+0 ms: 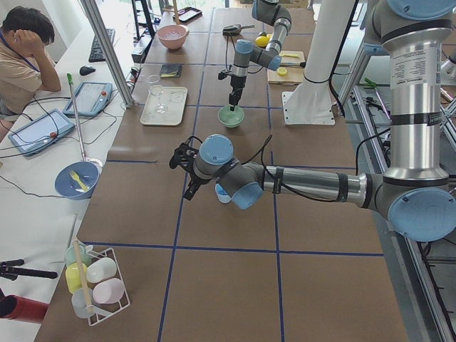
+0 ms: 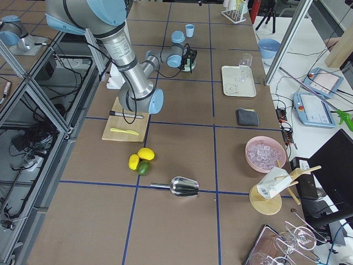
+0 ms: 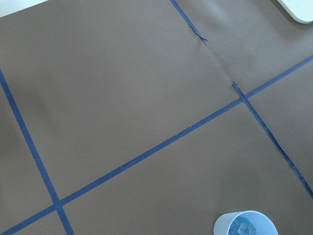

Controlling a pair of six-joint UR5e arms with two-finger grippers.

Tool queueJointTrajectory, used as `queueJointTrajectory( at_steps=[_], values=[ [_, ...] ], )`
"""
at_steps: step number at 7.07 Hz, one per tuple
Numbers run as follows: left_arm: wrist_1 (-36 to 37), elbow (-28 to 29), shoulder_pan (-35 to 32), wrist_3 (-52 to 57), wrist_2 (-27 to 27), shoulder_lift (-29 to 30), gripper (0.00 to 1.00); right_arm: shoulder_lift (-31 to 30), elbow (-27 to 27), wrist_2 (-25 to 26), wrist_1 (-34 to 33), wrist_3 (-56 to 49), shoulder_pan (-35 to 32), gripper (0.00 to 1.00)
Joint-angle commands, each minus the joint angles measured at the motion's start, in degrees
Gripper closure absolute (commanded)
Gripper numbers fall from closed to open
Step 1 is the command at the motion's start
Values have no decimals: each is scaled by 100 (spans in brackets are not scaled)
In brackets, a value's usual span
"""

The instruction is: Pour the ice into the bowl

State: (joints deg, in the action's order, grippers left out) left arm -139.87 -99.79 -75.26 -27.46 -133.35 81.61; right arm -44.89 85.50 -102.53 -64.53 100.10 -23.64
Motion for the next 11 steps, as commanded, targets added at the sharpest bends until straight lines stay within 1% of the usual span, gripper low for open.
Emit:
queueJointTrajectory(
  at_steps=[1,2,3,4,5,6,7,8,9,10,11],
  values=[
    [-1704,-120,616,-1442,1400,-880,0,-255,623,-1052,-33,45,-787,0],
    [-1954,-155,966,-1943,1808,-1014,0,-693,991,-1241,-33,28,-931,0],
    [-2461,-155,1527,-2504,2404,-1190,0,-1036,1308,-1252,-16,-7,-958,0],
    [-3302,-155,2211,-2588,3332,-1627,0,-1048,1346,-1295,-33,-8,-1037,0],
    [-3449,-155,2731,-2659,4186,-1735,0,-1118,1347,-1365,-25,-16,-1090,0],
    [-3442,-146,3754,-2755,5473,-1754,0,-1119,1355,-1366,-24,-16,-1099,0],
    [-3460,-155,4200,-3026,5982,-1797,0,-1128,1356,-1357,-16,-16,-1117,0],
    [-3529,-155,4483,-3220,6501,-1876,0,-1188,1321,-1296,-16,-34,-1099,0],
    [-3739,-146,5147,-3231,7150,-1886,0,-1189,1329,-1305,-7,-60,-1108,0],
    [-3741,-42,5667,-3266,7800,-1895,0,-1189,1338,-1322,-7,-60,-1108,0],
    [-3732,246,6107,-3553,8381,-1886,0,-1189,1347,-1340,-7,-60,-1117,0]
  ],
)
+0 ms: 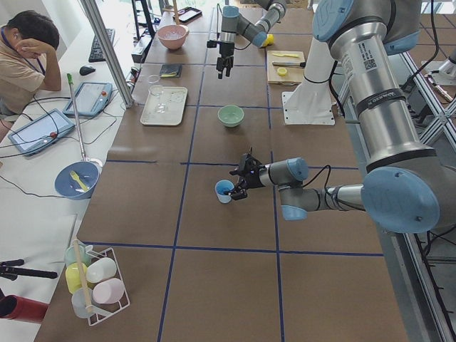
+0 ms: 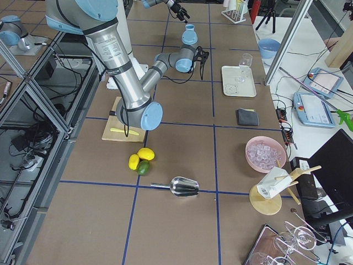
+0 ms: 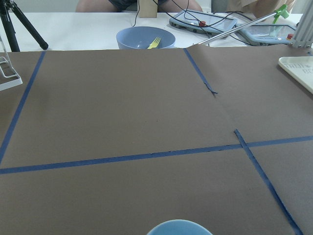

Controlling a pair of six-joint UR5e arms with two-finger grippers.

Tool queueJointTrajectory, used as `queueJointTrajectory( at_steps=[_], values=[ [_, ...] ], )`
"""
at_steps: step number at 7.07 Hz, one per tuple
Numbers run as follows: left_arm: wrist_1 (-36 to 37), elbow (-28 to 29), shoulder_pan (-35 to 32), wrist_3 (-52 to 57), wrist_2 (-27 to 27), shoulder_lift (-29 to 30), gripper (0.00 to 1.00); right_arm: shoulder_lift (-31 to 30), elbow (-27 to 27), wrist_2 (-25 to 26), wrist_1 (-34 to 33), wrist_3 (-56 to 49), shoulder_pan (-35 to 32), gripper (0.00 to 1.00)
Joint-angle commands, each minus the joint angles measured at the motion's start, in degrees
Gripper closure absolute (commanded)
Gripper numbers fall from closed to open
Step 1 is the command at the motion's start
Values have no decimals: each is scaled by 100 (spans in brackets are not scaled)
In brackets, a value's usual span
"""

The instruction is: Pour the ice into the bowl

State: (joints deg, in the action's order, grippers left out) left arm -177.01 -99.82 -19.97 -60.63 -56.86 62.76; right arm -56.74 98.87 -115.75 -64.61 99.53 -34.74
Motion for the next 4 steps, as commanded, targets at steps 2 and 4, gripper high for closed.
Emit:
queueJointTrajectory(
  at_steps=[2,4],
  values=[
    [8,472,1352,-789,1693,-1,0,-30,10,-27,1,-4,-33,0],
    [61,788,1803,-1197,2432,174,0,-361,350,-654,-8,-12,-661,0]
  ],
)
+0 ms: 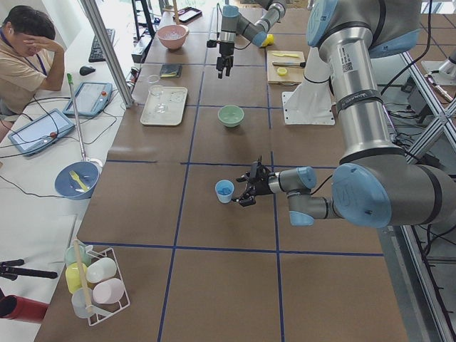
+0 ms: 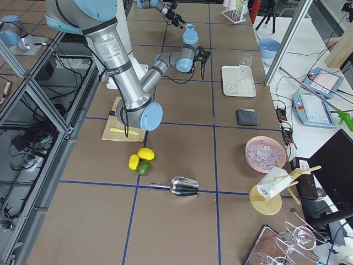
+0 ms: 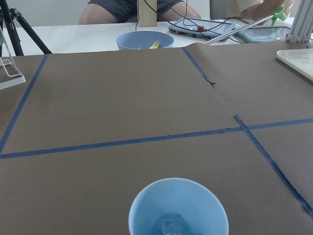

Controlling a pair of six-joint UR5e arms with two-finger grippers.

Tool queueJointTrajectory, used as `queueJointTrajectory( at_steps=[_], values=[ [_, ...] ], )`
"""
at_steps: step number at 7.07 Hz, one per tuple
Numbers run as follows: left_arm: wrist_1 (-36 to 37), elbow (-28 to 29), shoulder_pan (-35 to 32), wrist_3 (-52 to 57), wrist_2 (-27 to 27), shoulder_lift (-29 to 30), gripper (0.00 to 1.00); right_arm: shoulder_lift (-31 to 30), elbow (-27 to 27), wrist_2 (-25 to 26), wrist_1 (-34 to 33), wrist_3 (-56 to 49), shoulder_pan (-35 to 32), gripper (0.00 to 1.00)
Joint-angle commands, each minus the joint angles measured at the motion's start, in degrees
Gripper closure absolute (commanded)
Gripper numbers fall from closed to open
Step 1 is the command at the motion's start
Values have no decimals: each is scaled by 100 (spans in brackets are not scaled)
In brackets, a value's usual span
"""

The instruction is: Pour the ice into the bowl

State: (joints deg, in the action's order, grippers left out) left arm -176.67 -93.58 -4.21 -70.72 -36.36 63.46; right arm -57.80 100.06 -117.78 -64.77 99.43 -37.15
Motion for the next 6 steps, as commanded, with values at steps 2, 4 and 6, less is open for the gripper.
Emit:
queueJointTrajectory(
  at_steps=[2,4,6],
  values=[
    [-42,716,228,-188,1050,761,2,-932,479,-1403,52,-589,-1240,0],
    [-61,823,228,-153,1219,870,2,-979,531,-1396,52,-732,-1242,0],
    [-52,1112,158,-161,1298,940,2,-1031,585,-1397,52,-733,-1242,0]
  ],
)
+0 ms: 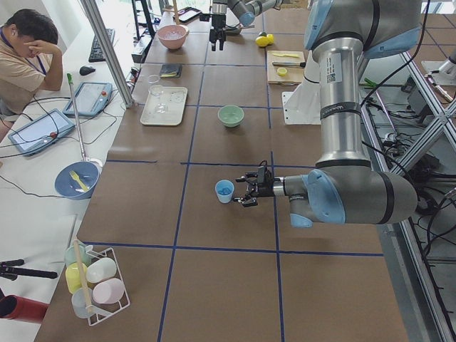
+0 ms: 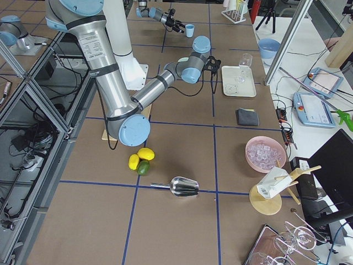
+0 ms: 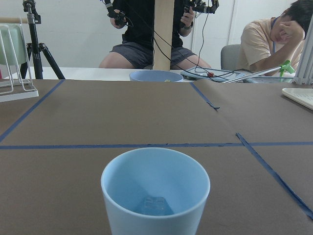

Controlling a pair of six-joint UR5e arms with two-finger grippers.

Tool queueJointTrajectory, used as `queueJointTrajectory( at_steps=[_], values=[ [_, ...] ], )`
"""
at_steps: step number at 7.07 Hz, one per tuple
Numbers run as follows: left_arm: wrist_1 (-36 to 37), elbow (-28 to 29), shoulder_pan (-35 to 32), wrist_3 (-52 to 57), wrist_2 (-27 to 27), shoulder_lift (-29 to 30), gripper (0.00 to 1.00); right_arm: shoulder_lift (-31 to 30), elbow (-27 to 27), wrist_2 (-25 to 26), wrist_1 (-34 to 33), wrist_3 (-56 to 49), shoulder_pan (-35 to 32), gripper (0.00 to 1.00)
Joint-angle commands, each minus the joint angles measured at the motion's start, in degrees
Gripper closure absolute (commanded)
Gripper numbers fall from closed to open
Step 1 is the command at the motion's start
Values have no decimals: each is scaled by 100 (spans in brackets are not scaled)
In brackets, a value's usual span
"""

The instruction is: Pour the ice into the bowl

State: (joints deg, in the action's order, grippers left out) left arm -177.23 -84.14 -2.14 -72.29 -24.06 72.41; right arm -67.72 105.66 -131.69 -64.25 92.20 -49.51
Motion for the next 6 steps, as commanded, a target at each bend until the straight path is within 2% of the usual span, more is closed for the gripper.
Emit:
queueJointTrajectory(
  at_steps=[1,3,6],
  values=[
    [13,170,-93,-4,68,62,2,-48,34,-14,0,-9,-6,0],
    [75,214,-233,4,50,263,2,-109,52,-14,0,-18,3,0],
    [92,731,-682,22,-134,615,2,-110,60,-15,0,-18,12,0]
  ],
)
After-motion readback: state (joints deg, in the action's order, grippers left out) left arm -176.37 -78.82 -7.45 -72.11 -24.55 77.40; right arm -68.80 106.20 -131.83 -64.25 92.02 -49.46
